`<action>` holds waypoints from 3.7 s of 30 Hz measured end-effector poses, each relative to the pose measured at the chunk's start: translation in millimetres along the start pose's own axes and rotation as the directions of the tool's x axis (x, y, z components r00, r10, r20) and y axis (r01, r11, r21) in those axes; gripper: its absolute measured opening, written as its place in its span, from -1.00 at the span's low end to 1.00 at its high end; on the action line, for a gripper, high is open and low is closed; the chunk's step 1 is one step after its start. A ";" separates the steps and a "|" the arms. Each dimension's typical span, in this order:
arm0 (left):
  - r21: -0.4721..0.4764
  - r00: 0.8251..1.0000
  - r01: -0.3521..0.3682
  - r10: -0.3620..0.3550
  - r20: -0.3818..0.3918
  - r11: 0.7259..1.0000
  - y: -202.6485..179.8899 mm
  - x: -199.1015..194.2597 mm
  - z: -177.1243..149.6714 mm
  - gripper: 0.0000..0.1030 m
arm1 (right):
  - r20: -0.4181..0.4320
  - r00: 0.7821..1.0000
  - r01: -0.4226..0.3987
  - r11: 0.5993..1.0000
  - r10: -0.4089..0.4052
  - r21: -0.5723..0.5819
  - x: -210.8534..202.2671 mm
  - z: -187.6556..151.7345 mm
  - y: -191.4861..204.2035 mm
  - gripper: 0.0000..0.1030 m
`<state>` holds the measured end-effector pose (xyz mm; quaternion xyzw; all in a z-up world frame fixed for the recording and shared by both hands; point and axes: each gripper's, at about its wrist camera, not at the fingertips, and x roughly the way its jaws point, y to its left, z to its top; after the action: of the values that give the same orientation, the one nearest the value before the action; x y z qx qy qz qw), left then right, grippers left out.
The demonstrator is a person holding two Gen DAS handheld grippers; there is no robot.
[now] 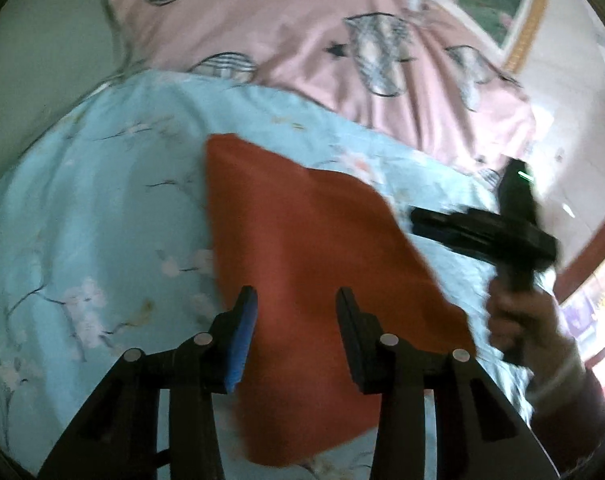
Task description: Fold small clothes
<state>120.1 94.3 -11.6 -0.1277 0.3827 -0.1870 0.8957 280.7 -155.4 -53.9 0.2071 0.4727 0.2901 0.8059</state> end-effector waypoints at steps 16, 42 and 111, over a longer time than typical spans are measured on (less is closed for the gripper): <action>0.073 0.987 0.103 -0.093 -0.131 0.992 -24.3 30.8 -26.7 -0.29 | 0.032 0.995 0.090 0.996 -0.091 0.015 -9.4 -5.5 -29.9 -0.79; 0.008 0.985 0.080 -0.078 -0.156 0.997 -19.0 39.3 -45.9 -0.44 | 0.021 0.994 0.107 0.990 -0.109 0.096 -34.3 -92.0 -22.6 -1.00; 0.240 0.900 -0.423 0.435 0.003 0.874 -37.6 -75.0 -94.1 0.65 | 0.036 0.958 0.285 0.929 -0.284 -0.235 -141.8 -215.8 66.7 0.81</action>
<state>-5.7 85.0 -13.3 0.0719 0.3996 -0.0309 0.9134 17.6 -186.9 -23.2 0.0389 0.4589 0.2246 0.8588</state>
